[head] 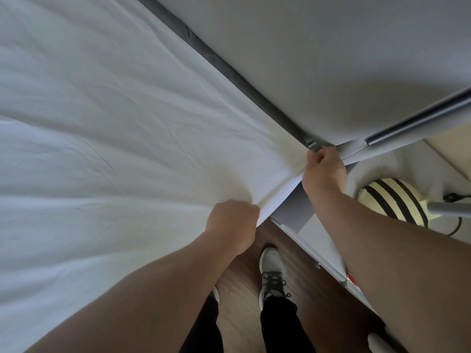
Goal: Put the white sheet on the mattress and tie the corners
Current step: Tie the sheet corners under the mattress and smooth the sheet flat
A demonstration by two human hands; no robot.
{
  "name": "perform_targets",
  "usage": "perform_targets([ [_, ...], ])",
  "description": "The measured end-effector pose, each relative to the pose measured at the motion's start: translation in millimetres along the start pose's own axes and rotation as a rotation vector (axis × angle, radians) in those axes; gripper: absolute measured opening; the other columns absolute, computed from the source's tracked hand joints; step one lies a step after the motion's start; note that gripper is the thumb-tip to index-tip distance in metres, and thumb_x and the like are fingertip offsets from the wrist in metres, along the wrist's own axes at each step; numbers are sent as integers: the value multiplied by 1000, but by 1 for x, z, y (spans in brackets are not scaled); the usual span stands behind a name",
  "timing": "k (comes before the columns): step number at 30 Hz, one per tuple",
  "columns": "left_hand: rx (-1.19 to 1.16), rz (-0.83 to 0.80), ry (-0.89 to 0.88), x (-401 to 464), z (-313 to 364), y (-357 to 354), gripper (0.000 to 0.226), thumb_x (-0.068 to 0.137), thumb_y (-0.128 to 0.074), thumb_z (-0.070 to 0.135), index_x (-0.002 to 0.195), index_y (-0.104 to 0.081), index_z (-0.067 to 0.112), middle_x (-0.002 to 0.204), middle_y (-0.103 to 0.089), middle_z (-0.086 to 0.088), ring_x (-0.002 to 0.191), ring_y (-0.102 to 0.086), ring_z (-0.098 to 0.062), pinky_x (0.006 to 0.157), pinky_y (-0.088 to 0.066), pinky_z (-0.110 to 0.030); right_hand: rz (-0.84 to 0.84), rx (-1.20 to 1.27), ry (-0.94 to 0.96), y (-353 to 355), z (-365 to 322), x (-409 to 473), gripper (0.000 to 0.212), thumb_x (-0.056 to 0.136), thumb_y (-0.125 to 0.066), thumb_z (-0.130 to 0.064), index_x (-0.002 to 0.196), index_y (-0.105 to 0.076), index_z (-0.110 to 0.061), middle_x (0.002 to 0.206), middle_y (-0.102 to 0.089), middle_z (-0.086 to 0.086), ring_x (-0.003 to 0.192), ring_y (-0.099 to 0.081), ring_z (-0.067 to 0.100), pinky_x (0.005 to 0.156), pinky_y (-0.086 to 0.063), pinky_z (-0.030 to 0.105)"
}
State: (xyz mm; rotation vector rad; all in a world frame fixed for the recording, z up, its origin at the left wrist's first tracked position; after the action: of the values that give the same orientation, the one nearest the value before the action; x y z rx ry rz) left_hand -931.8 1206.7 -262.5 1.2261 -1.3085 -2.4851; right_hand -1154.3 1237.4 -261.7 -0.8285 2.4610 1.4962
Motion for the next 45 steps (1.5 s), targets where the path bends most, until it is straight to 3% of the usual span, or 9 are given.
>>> perform_targets([
  [13, -11, 26, -88, 13, 9, 4, 17, 85, -56, 3, 88, -47, 18, 75, -47, 1, 76, -54, -26, 67, -41, -34, 180, -45, -85, 4, 3, -1, 29, 106, -42, -45, 109, -53, -18, 90, -58, 0, 85, -53, 31, 73, -36, 36],
  [18, -37, -117, -154, 23, 0, -6, 17, 104, -53, 20, 114, -64, 11, 80, -50, 1, 82, -55, -24, 70, -42, -35, 142, 47, -202, -18, 2, 2, 37, 103, -45, -43, 119, -59, -13, 109, -62, 10, 106, -59, 30, 90, -46, 41],
  [21, -179, -107, -231, 18, -7, 14, 30, 108, -46, 35, 114, -63, 11, 91, -62, -5, 88, -57, -27, 74, -45, -36, 124, -107, -26, -15, -37, -9, 36, 106, -36, -35, 126, -52, -10, 114, -60, 13, 99, -56, 32, 81, -43, 40],
  [25, -224, 284, -134, 6, -62, 79, 23, 103, -46, 29, 118, -62, 19, 105, -65, -1, 100, -60, -24, 79, -52, -39, -65, -309, 324, -58, -123, -21, 30, 103, -40, -44, 117, -57, -23, 103, -66, 3, 94, -61, 29, 76, -50, 32],
  [28, -106, 469, 143, 2, -142, 116, 45, 99, -55, 40, 142, -49, 28, 140, -50, -3, 130, -43, -29, 99, -46, -47, -176, -521, 557, -104, -195, -9, 35, 105, -42, -41, 113, -59, -12, 109, -67, 15, 102, -64, 37, 74, -45, 32],
  [30, -112, 335, 333, 3, -193, 112, 75, 95, -56, 60, 158, -21, 40, 168, -11, -4, 152, -13, -35, 115, -30, -61, -129, -657, 613, -117, -230, 7, 41, 105, -44, -44, 110, -63, -7, 113, -69, 19, 105, -66, 40, 80, -52, 40],
  [33, -130, 161, 438, 7, -234, 95, 102, 84, -53, 82, 157, 12, 52, 167, 31, 6, 155, 23, -35, 115, -11, -79, -41, -820, 641, -131, -256, 19, 40, 102, -54, -41, 108, -66, -3, 110, -71, 20, 102, -69, 41, 72, -51, 41],
  [39, -162, 164, 425, 17, -237, 89, 112, 78, -54, 88, 153, 23, 55, 162, 41, 5, 150, 35, -37, 110, -2, -84, 79, -889, 676, -131, -264, 15, 24, 93, -56, -5, 116, -54, -1, 112, -69, 23, 105, -68, 44, 66, -42, 42],
  [45, -195, 151, 395, 25, -235, 94, 114, 77, -57, 86, 153, 21, 56, 161, 44, 6, 149, 39, -32, 106, 0, -87, 76, -562, 399, -141, -246, 28, 31, 102, -38, -10, 131, -45, -8, 135, -58, 21, 124, -58, 40, 98, -45, 42],
])
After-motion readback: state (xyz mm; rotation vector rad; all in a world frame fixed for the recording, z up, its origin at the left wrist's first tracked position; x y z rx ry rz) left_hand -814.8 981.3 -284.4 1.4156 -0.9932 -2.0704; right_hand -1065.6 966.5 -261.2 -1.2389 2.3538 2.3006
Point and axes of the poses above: each hand's wrist, its own x-axis towards the middle knuckle, its own y-axis out of the back of the hand, z = x × y, the point moved 10 cm from there along x, towards the middle knuckle
